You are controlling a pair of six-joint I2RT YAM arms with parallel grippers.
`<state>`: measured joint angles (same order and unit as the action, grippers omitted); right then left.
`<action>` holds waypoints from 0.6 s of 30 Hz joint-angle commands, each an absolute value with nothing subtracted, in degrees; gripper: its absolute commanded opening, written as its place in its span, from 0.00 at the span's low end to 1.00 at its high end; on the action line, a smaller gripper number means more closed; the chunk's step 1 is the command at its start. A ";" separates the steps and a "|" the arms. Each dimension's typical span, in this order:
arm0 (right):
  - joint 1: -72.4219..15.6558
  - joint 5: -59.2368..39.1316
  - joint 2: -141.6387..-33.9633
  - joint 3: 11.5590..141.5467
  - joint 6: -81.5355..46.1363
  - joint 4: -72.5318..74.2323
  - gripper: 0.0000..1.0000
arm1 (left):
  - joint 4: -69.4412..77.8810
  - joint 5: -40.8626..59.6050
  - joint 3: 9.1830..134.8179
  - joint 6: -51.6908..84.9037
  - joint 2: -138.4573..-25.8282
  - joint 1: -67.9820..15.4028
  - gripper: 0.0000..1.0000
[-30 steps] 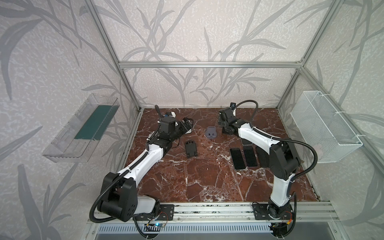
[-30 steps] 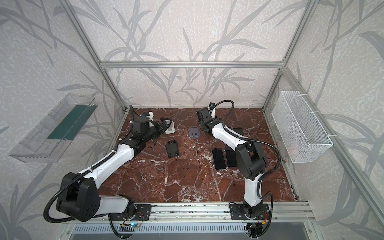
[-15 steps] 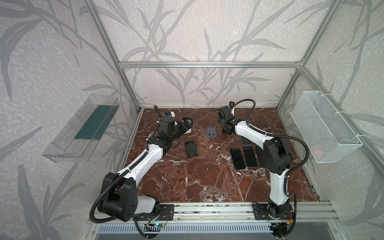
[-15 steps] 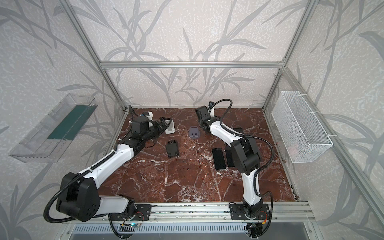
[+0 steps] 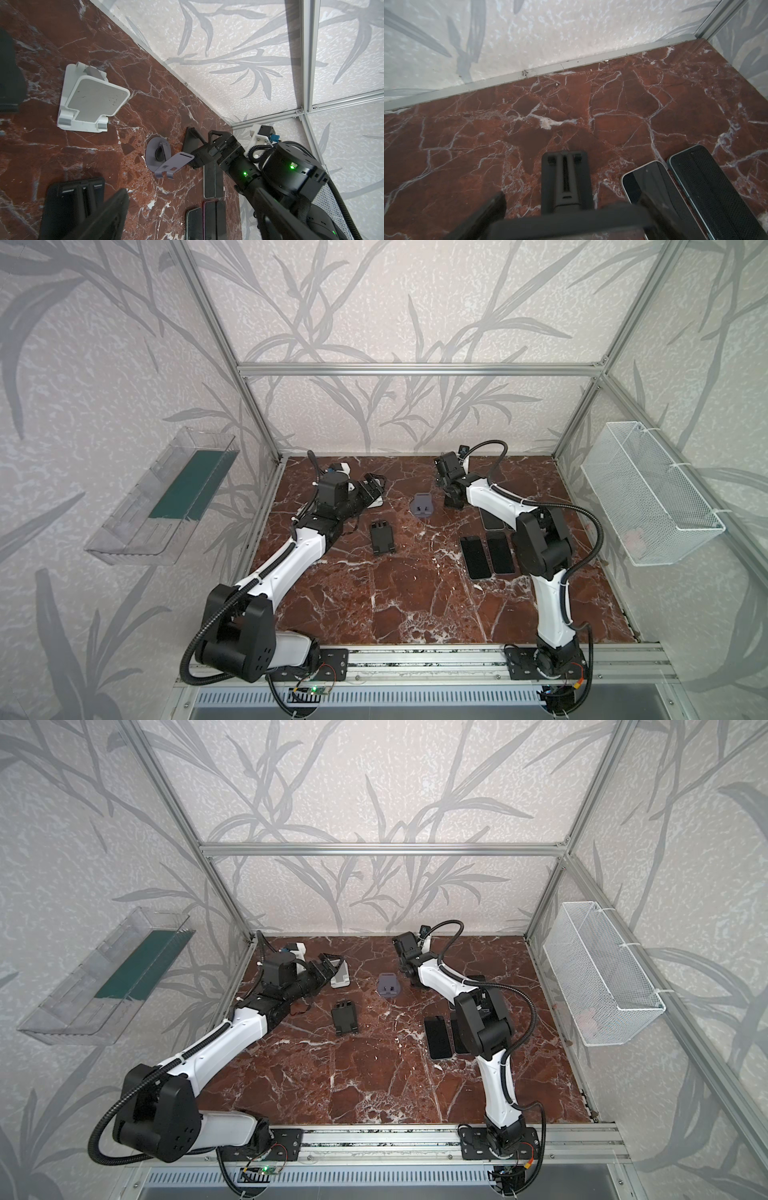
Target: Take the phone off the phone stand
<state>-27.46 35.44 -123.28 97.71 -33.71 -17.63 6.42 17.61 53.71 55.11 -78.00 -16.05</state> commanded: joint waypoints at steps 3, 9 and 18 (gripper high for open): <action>-26.81 35.01 -124.41 99.20 -33.84 -16.52 0.98 | 7.95 18.42 52.91 55.63 -78.31 -15.64 0.94; -26.53 32.15 -125.40 99.60 -31.80 -14.96 0.87 | 7.92 18.43 52.91 55.66 -78.31 -15.47 0.94; -26.50 30.24 -123.23 96.49 -28.95 -10.68 0.74 | 8.17 18.73 52.91 55.94 -78.14 -15.38 0.94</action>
